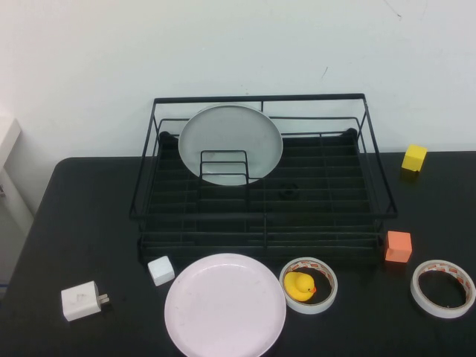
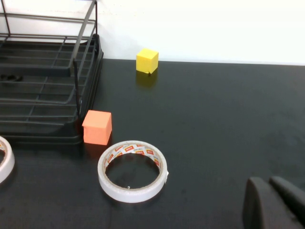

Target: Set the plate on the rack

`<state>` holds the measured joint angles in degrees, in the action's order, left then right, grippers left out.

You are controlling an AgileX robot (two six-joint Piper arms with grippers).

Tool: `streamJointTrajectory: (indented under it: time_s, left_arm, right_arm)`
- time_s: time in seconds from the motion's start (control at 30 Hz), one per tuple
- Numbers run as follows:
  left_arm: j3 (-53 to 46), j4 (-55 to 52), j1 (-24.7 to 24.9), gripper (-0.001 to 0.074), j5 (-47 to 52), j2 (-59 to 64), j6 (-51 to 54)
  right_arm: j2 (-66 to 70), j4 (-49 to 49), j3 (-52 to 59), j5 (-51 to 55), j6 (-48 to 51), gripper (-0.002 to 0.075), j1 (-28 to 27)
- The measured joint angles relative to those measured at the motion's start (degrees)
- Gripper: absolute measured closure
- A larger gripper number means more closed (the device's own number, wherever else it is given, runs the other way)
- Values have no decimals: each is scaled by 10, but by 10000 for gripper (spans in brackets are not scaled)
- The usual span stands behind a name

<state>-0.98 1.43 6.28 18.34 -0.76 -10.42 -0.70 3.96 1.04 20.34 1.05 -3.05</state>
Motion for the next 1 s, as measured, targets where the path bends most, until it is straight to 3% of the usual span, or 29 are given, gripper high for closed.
streamJointTrajectory:
  time_s: [0.2,0.33,0.7,1.0]
  left_arm:
    - [0,-14,0,737,-16,0,0]
    - [-2,-17,0,737,-76,0,0]
    - [-2,-33,0,737,-388,0,0]
    - [-2,-36,0,737,-453,0,0]
  right_arm:
    - [0,0,0,-7,0,728,0]
    - [0,1,5,-47,0,728,0]
    - [0,34,6,-361,35,728,0]
    - [0,33,6,-582,7,728,0]
